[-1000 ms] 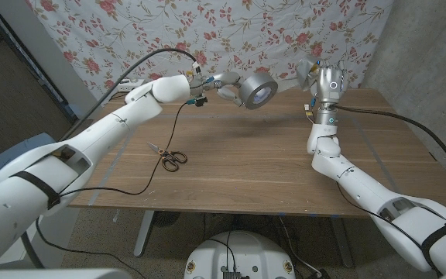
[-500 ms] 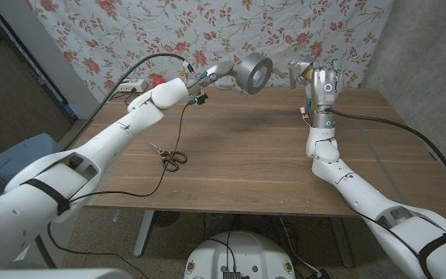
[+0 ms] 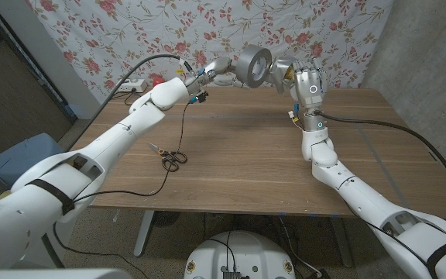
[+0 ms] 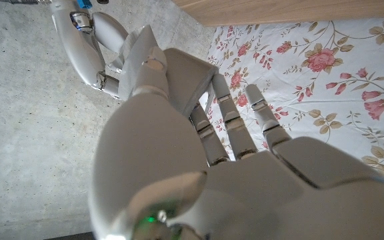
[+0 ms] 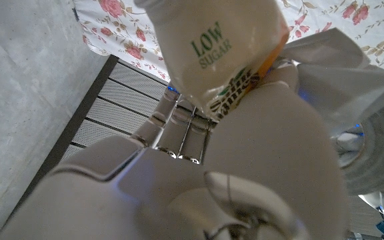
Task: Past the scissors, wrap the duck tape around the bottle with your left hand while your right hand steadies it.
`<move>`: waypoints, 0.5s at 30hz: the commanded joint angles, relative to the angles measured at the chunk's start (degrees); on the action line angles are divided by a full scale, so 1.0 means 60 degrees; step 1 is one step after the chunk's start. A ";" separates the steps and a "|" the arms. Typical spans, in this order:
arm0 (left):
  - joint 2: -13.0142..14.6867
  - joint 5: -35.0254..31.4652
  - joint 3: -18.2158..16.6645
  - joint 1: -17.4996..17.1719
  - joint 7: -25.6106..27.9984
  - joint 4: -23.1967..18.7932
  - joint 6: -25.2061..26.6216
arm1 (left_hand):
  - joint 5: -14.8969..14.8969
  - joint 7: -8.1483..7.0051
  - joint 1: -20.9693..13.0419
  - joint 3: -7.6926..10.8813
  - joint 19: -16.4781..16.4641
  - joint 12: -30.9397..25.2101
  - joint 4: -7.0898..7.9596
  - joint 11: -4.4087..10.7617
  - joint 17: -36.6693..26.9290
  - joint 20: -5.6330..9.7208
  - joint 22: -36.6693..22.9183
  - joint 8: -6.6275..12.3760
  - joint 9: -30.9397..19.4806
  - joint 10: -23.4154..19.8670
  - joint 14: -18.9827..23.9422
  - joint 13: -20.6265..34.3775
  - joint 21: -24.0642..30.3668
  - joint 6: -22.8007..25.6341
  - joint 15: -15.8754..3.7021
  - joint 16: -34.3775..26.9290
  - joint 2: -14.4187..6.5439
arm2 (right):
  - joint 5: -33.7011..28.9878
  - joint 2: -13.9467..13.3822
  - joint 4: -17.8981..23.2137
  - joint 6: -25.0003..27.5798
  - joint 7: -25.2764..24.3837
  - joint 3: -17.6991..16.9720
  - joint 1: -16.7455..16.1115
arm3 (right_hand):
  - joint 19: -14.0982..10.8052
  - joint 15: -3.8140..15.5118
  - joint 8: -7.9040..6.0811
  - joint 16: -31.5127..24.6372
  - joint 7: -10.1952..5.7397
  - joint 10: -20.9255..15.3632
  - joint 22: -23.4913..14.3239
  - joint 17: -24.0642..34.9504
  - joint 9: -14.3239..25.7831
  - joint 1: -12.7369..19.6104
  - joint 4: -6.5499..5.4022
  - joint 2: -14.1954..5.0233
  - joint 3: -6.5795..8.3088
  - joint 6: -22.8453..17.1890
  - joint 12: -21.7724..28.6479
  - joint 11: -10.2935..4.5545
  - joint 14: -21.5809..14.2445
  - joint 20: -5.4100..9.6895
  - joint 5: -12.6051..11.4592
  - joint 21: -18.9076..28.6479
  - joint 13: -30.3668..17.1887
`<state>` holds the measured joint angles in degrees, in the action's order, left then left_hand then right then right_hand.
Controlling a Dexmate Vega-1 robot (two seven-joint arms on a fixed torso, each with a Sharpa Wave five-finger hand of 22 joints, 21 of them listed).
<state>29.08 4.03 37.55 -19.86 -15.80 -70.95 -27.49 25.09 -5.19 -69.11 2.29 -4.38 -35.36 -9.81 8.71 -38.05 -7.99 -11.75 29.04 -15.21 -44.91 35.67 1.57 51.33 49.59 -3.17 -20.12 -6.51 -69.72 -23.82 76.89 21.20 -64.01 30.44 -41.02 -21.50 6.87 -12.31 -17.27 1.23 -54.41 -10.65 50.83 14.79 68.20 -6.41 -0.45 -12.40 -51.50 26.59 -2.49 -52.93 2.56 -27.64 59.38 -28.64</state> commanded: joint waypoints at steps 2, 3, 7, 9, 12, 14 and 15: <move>0.0109 0.0243 -0.0023 -0.0047 -0.0222 -0.0267 0.0236 | -0.0121 0.0642 -0.0352 0.2141 -0.0013 -0.0617 0.2089 0.0203 -0.0026 -0.0030 -0.0026 0.0887 -0.0950 -0.1764 0.0159 0.6462 0.0088 0.0771 -0.1626 0.0024 -0.0360 | 0.0160 -0.0510 0.0164 0.0269 0.0002 0.0933 0.0415 | -0.0045 0.1044 -0.0055 -0.0016 -0.1922 -0.0851 -0.0027 0.0014 0.0034 0.1651 -0.0122 -0.1689 0.0051 -0.1958 0.0062 -0.0724 -0.0270 0.1339 -0.0026 0.0035 -0.0041; 0.0136 0.0248 -0.0017 -0.0048 -0.0263 -0.0307 0.0266 | -0.0147 0.0664 -0.0353 0.2144 -0.0011 -0.0599 0.2085 0.0179 -0.0018 -0.0024 -0.0026 0.0874 -0.0922 -0.1776 0.0178 0.6431 0.0096 0.0794 -0.1634 0.0035 -0.0353 | 0.0272 -0.0609 0.0172 0.0343 0.0008 0.1091 0.0487 | -0.0049 0.1043 -0.0055 -0.0014 -0.1913 -0.0854 -0.0027 0.0013 0.0033 0.1654 -0.0125 -0.1688 0.0052 -0.1962 0.0063 -0.0733 -0.0275 0.1336 -0.0023 0.0038 -0.0046; 0.0248 0.0206 0.0006 -0.0051 -0.0375 -0.0494 0.0413 | -0.0233 0.0696 -0.0346 0.2144 -0.0002 -0.0566 0.2076 0.0185 0.0005 -0.0027 -0.0025 0.0811 -0.0833 -0.1817 0.0218 0.6376 0.0121 0.0815 -0.1636 0.0070 -0.0330 | 0.0619 -0.0884 0.0240 0.0698 0.0136 0.1588 0.0708 | -0.0052 0.1048 -0.0057 -0.0014 -0.1914 -0.0883 -0.0031 0.0012 0.0026 0.1678 -0.0139 -0.1690 0.0064 -0.1980 0.0044 -0.0689 -0.0319 0.1327 -0.0003 0.0050 -0.0022; 0.0286 0.0223 0.0015 -0.0046 -0.0455 -0.0549 0.0467 | -0.0263 0.0687 -0.0344 0.2145 0.0003 -0.0555 0.2073 0.0182 0.0017 -0.0026 -0.0025 0.0789 -0.0802 -0.1836 0.0217 0.6356 0.0129 0.0826 -0.1629 0.0091 -0.0322 | 0.0747 -0.0998 0.0316 0.0914 0.0284 0.1797 0.0796 | -0.0052 0.1053 -0.0053 -0.0024 -0.1918 -0.0917 -0.0032 0.0016 0.0022 0.1693 -0.0145 -0.1700 0.0075 -0.1980 0.0050 -0.0682 -0.0358 0.1321 0.0006 0.0056 -0.0023; 0.0358 0.0195 0.0042 -0.0028 -0.0562 -0.0654 0.0590 | -0.0311 0.0747 -0.0353 0.2147 0.0007 -0.0538 0.2055 0.0196 0.0026 -0.0021 -0.0024 0.0757 -0.0753 -0.1867 0.0257 0.6323 0.0143 0.0852 -0.1641 0.0098 -0.0311 | 0.0902 -0.1176 0.0540 0.1248 0.0658 0.2046 0.0863 | -0.0064 0.1043 -0.0047 -0.0031 -0.1914 -0.0918 -0.0034 0.0019 0.0018 0.1693 -0.0160 -0.1703 0.0081 -0.1973 0.0049 -0.0681 -0.0393 0.1301 0.0020 0.0067 -0.0036; 0.0411 0.0135 0.0078 0.0004 -0.0642 -0.0725 0.0687 | -0.0343 0.0764 -0.0356 0.2147 0.0007 -0.0522 0.2045 0.0181 0.0029 -0.0021 -0.0023 0.0729 -0.0722 -0.1881 0.0269 0.6297 0.0152 0.0851 -0.1642 0.0104 -0.0306 | 0.0968 -0.1268 0.0676 0.1472 0.0894 0.2183 0.0894 | -0.0072 0.1049 -0.0049 -0.0039 -0.1913 -0.0933 -0.0035 0.0023 0.0014 0.1700 -0.0169 -0.1707 0.0089 -0.1984 0.0048 -0.0691 -0.0426 0.1283 0.0032 0.0076 -0.0036; 0.0430 0.0114 0.0095 0.0019 -0.0680 -0.0754 0.0729 | -0.0358 0.0756 -0.0362 0.2145 0.0005 -0.0516 0.2035 0.0179 0.0026 -0.0016 -0.0023 0.0723 -0.0708 -0.1906 0.0273 0.6275 0.0158 0.0868 -0.1642 0.0104 -0.0299 | 0.0973 -0.1312 0.0765 0.1621 0.1062 0.2250 0.0900 | -0.0071 0.1048 -0.0049 -0.0039 -0.1914 -0.0934 -0.0035 0.0023 0.0012 0.1701 -0.0172 -0.1705 0.0090 -0.1986 0.0048 -0.0692 -0.0432 0.1281 0.0037 0.0077 -0.0041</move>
<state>30.39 5.16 37.50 -19.97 -17.83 -73.47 -25.39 23.21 -5.23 -69.11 2.35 -4.38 -36.78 -9.87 8.71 -38.39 -7.98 -11.75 29.04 -15.18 -44.91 36.78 1.57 51.93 49.63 -3.08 -19.69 -6.50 -66.97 -28.23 78.63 24.81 -62.81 38.41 -37.61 -21.50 6.26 -12.10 -16.99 1.23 -54.91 -10.65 50.78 14.78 68.20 -6.44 -0.45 -12.38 -51.49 26.66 -1.93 -53.54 2.56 -27.49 59.38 -28.67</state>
